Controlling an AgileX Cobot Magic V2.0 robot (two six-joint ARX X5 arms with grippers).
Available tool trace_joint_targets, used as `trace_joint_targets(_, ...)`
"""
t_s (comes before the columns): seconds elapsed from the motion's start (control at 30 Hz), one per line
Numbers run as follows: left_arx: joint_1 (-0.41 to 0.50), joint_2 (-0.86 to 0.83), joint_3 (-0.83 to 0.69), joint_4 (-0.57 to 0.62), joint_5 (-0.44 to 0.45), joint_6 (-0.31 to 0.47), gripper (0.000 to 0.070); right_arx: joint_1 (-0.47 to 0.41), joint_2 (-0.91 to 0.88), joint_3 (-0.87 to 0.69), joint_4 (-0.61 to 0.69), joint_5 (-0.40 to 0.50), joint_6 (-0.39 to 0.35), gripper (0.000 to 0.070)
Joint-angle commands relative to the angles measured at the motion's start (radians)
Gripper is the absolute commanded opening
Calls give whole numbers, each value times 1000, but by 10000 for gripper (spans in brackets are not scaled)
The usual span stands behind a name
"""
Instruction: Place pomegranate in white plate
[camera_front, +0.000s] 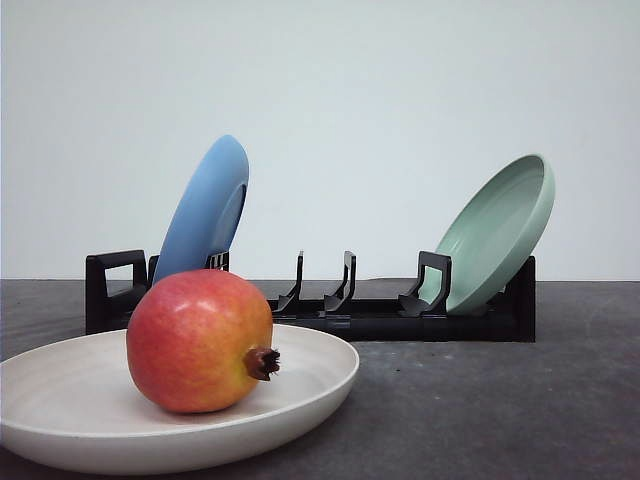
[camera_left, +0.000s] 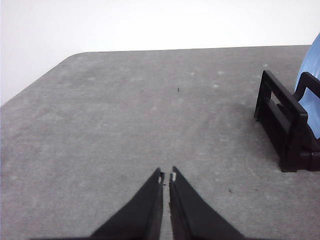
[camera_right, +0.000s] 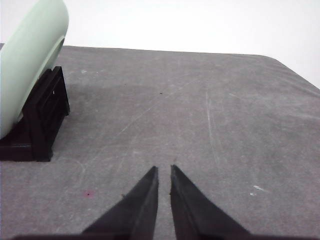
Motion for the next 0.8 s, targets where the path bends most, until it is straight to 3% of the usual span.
trace_joint_targets(0.0,2,-2,-9,-5,-2,-7,0,-2,-2,-4,7,1,3,44)
trace_joint_targets(0.77,2,-2,-9,-5,-2,-7,0,-2,-2,-4,7,1,3,44)
